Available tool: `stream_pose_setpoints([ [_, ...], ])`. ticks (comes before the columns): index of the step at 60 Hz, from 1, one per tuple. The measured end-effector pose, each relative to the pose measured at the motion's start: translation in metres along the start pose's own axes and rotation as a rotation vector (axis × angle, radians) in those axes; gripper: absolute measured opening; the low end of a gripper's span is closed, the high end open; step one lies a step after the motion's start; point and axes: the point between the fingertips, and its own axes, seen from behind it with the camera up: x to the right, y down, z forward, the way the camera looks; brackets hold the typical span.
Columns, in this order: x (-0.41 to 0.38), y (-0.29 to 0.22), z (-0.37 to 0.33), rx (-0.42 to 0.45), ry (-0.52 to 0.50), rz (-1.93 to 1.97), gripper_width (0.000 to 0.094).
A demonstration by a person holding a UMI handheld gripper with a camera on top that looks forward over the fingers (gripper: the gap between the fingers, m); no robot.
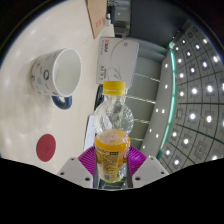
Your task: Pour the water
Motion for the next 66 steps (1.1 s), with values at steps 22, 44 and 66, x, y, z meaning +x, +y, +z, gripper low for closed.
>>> stream_pose_setpoints([
  [22, -0.019, -0.024, 0.000, 0.002, -0.005, -0.198, 0.0389],
  [44, 0.020, 0.007, -0.015, 0.036, -0.110, 0.504, 0.0390],
  [66, -0.057, 0.013, 0.014, 0.067, -0.421, 1.490, 0.0392],
])
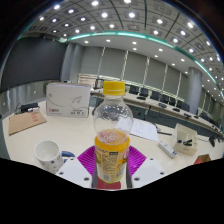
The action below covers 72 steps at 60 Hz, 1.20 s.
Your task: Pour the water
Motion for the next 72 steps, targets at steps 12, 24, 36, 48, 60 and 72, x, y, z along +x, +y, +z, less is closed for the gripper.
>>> stream_pose_setpoints([
  [12, -0.006, 0.058, 0.021, -0.051, -0.055, 0.161, 0.0392],
  [24, -0.006, 0.070, 0.012, -0.015, -0.049, 0.190, 0.0480],
  [36, -0.003, 0.088, -0.004, -0.151, -0.007, 0.204, 0.0845],
  [48, -0.005, 0.056, -0.089, -0.234, 0.124, 0.180, 0.0858],
  [60, -0.044, 0.021, -0.192, -0.290, 0.226, 0.205, 0.0861],
  [72, -0.078, 0.000, -0.249, -0.289, 0.291, 0.248, 0.0860],
])
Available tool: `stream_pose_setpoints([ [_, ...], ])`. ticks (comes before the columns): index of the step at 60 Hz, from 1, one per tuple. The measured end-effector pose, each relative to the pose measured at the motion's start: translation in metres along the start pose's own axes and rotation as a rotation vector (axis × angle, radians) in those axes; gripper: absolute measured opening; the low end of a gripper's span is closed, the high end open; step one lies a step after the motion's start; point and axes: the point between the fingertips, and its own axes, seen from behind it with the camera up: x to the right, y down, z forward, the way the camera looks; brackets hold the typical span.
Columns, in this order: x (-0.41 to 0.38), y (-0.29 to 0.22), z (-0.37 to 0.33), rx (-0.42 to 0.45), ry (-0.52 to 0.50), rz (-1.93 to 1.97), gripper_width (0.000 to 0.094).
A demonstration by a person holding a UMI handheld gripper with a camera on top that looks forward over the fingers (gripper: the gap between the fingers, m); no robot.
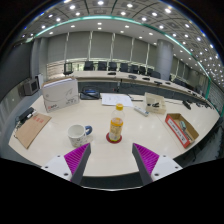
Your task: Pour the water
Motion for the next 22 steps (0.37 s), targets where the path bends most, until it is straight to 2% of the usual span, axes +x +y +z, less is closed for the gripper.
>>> stream_pose_setpoints([
  [22, -0.017, -0.007, -0.039, 0.033, 0.004, -0.055, 0.0856],
])
